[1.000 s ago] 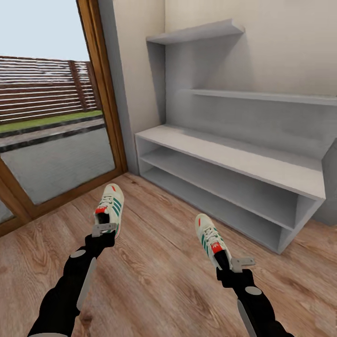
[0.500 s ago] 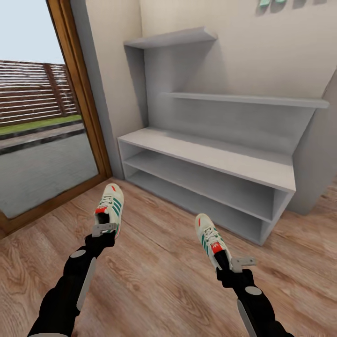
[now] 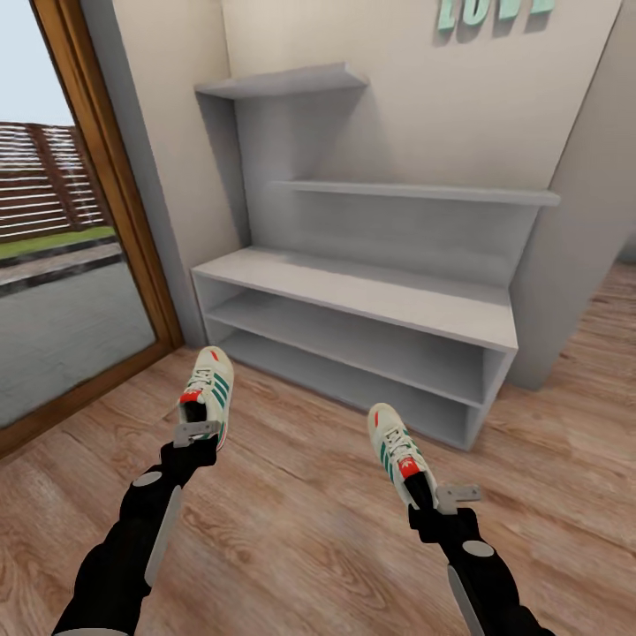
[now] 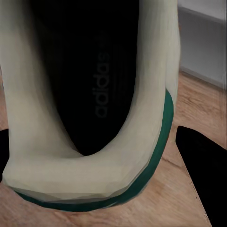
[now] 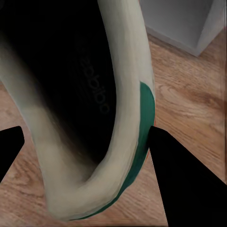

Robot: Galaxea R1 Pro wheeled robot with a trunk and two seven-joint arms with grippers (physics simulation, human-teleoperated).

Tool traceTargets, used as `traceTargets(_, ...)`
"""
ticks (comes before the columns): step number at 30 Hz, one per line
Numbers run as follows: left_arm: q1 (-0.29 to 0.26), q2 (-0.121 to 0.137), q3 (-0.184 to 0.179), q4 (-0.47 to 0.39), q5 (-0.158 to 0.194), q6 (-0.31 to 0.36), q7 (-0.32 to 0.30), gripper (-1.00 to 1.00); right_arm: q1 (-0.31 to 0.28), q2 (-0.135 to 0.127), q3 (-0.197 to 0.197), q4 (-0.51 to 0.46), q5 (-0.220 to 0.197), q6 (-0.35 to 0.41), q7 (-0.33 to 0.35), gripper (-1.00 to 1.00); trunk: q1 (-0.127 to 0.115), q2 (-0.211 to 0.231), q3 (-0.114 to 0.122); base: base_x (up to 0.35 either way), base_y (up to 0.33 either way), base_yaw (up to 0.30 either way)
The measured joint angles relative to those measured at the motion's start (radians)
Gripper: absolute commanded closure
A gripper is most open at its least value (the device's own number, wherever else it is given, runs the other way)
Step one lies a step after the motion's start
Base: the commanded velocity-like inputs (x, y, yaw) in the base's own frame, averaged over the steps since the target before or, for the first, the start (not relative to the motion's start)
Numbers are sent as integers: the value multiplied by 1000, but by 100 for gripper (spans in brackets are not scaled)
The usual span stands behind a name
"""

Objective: Pick up the two gym shoes and the two sandals from the corridor floor and place them onto the hallstand (shoe rack) in the corridor, making sure they are on the rack and not on the floor. Arrange them so the two gym shoes are next to each other and the two sandals are next to each other.

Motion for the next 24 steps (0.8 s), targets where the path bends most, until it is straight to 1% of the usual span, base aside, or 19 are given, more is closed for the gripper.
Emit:
traceTargets(18, 0, 0, 0, 0, 0, 0, 0, 100, 0, 0, 1, 0, 0, 0, 0, 100, 0, 0, 20, 1, 8, -231)
traceTargets(24, 0, 0, 0, 0, 0, 0, 0, 100, 0, 0, 0, 0, 0, 0, 0, 100, 0, 0, 26, 129, 171, -231)
